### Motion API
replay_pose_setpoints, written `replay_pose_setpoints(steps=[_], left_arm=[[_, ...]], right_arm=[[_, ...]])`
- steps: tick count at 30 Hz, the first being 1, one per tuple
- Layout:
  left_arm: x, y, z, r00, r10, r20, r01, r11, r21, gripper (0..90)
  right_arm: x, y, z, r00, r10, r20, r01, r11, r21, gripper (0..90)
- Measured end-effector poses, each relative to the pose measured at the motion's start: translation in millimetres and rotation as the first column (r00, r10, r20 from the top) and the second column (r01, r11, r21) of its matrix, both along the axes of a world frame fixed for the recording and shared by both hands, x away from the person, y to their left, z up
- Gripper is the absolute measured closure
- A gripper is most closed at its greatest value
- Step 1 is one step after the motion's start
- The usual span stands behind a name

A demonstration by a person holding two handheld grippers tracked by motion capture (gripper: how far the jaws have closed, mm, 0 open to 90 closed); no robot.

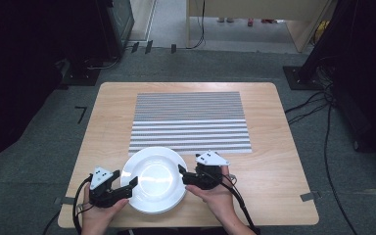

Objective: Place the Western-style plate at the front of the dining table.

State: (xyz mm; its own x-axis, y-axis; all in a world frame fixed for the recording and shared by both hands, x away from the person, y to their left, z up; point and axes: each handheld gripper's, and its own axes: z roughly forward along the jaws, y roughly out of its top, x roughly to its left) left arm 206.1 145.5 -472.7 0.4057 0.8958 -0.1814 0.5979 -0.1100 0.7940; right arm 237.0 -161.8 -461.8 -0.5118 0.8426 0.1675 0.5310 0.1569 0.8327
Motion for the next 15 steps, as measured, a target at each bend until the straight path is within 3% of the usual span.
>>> replay_pose_setpoints(steps=[9, 12, 15], left_arm=[[-1.9, 1.8, -6.8, 0.9997, 0.023, 0.003, -0.023, 0.9997, 0.008, 38.4], [-2.5, 2.1, -8.7, 0.9995, 0.031, 0.004, -0.031, 0.9992, 0.024, 41.7], [-1.9, 2.5, -10.9, 0.9992, 0.040, 0.001, -0.040, 0.9985, 0.038, 47.1]], right_arm=[[-3.5, 8.6, -11.4, 0.9999, -0.005, -0.015, 0.005, 1.000, 0.018, 42.7], [-3.9, 9.7, -15.2, 0.9995, 0.006, -0.030, -0.005, 0.999, 0.045, 51.2], [-4.7, 9.4, -17.2, 0.9978, 0.053, -0.041, -0.049, 0.995, 0.087, 63.7]])
